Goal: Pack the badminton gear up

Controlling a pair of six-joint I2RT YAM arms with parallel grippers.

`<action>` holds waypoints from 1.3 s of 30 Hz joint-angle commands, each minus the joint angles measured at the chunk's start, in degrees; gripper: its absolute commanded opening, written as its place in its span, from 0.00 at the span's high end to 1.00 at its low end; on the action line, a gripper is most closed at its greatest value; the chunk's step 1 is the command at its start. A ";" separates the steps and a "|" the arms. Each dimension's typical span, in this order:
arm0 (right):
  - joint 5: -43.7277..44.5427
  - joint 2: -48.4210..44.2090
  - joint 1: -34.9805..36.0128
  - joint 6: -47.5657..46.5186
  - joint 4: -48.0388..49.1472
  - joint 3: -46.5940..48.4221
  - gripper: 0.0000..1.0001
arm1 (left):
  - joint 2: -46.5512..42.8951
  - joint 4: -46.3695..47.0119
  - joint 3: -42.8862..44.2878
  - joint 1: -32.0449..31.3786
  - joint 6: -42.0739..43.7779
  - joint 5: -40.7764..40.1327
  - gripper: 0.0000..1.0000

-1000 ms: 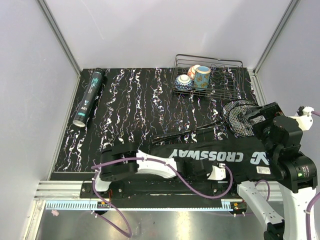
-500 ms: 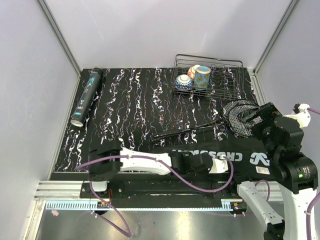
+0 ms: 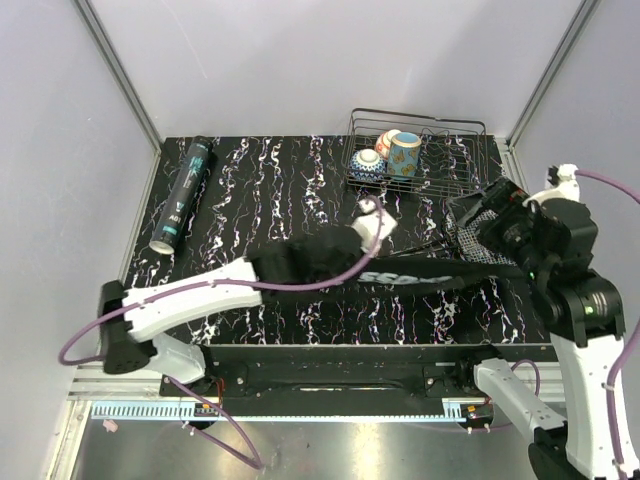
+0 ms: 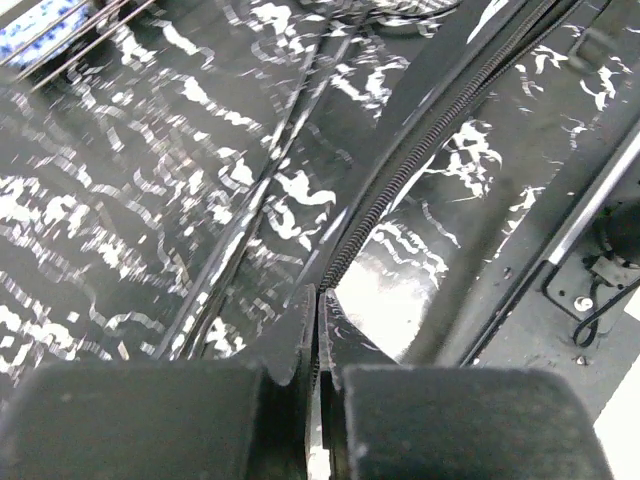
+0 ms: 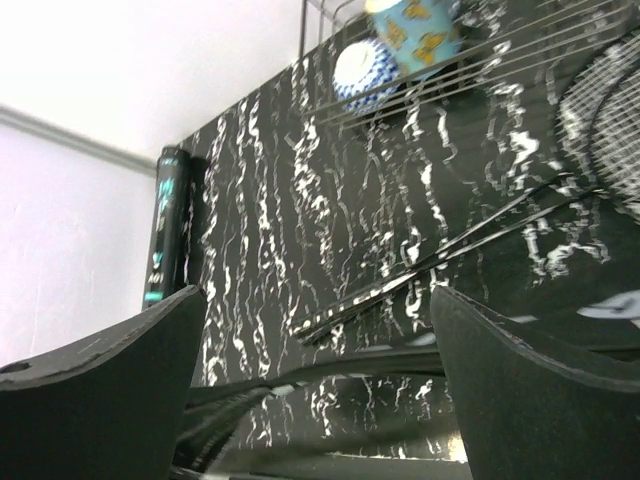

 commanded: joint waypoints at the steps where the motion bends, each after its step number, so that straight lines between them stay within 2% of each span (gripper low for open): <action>1: -13.00 4.17 -0.26 -0.12 7.19 -2.59 0.00 | -11.67 -3.38 -3.72 4.13 -6.51 -3.09 1.00; 5: -19.95 7.16 0.26 6.01 12.18 -6.63 0.00 | -19.58 -4.43 -7.23 8.62 -7.39 -3.10 1.00; 8: -18.83 6.38 2.11 12.59 16.76 -11.90 0.00 | -21.35 -5.58 -9.34 10.55 -8.09 -3.01 1.00; 11: -15.14 6.72 6.58 16.05 17.83 -15.51 0.01 | -21.97 -5.32 -11.36 10.99 -8.62 -2.75 1.00; 12: -11.48 7.68 9.73 16.14 17.14 -15.61 0.01 | -21.98 -5.31 -11.89 11.26 -8.62 -2.83 1.00; 15: -4.79 8.22 13.00 16.32 13.45 -15.34 0.01 | -21.62 -6.19 -12.33 11.70 -8.71 -3.88 1.00; 21: 4.02 4.54 13.36 15.44 6.50 -17.71 0.00 | -21.89 -6.63 -12.77 12.40 -8.01 -3.19 1.00; 26: 2.71 1.90 13.36 20.78 6.06 -24.55 0.00 | -21.89 -6.37 -13.04 12.58 -7.65 -1.78 1.00; 33: 5.70 -1.18 13.45 25.10 5.79 -27.12 0.00 | -22.15 -6.19 -13.04 12.67 -7.30 -0.47 1.00; 35: 5.79 -1.62 13.36 28.77 8.42 -29.83 0.00 | -22.33 -6.11 -12.95 12.67 -6.87 0.15 1.00; 39: 6.49 -1.54 13.28 33.36 17.82 -35.11 0.11 | -23.29 -5.58 -14.00 12.67 -6.43 2.26 1.00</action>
